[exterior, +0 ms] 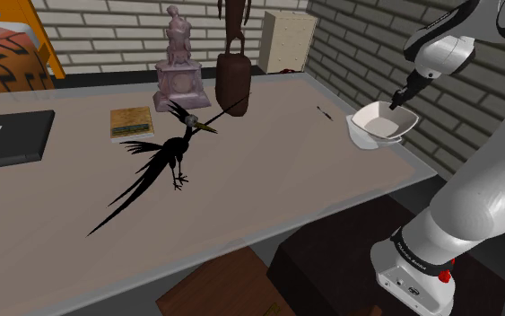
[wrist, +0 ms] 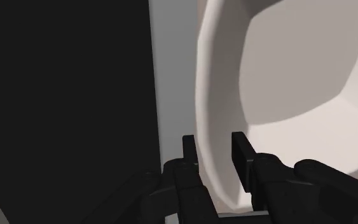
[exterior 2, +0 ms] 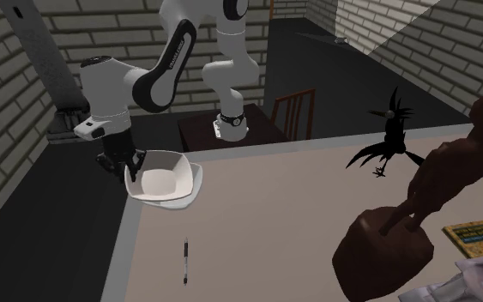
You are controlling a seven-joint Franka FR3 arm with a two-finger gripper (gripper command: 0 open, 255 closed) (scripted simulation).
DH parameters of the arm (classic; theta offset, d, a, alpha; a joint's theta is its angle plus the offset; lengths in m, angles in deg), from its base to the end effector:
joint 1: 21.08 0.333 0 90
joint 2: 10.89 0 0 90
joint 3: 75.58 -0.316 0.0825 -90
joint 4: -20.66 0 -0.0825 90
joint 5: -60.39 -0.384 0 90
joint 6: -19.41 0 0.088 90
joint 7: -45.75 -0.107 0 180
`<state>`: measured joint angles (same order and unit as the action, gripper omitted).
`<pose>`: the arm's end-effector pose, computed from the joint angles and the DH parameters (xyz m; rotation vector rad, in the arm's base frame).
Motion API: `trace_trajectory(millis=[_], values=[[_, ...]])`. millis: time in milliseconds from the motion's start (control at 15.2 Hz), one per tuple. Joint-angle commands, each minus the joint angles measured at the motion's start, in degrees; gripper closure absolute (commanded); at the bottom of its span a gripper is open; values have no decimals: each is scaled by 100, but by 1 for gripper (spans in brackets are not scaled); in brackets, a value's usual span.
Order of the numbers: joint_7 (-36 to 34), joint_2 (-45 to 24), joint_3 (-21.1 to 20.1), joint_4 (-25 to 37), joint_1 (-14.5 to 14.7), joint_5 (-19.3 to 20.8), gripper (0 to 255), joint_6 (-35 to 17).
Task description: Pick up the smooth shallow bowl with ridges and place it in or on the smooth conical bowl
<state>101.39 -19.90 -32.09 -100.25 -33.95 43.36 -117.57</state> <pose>0.3292 -0.4748 0.3781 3.0316 -0.3005 0.2927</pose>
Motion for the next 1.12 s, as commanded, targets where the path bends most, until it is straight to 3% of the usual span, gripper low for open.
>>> trace_trajectory(millis=[0, 132, 198, 462, 528, 792, 1056], values=[[66, -39, -44, -46, -24, -46, 255, 604], [64, -37, -57, -46, -37, -43, 255, 604], [-110, 77, -54, -125, 68, 93, 0, 583], [-102, 133, -39, -230, 74, 124, 0, 523], [66, -39, -42, -46, -23, -47, 0, 605], [-318, 497, 92, 196, 71, 525, 0, 1184], [-319, 497, 88, 195, 67, 526, 0, 1184]])
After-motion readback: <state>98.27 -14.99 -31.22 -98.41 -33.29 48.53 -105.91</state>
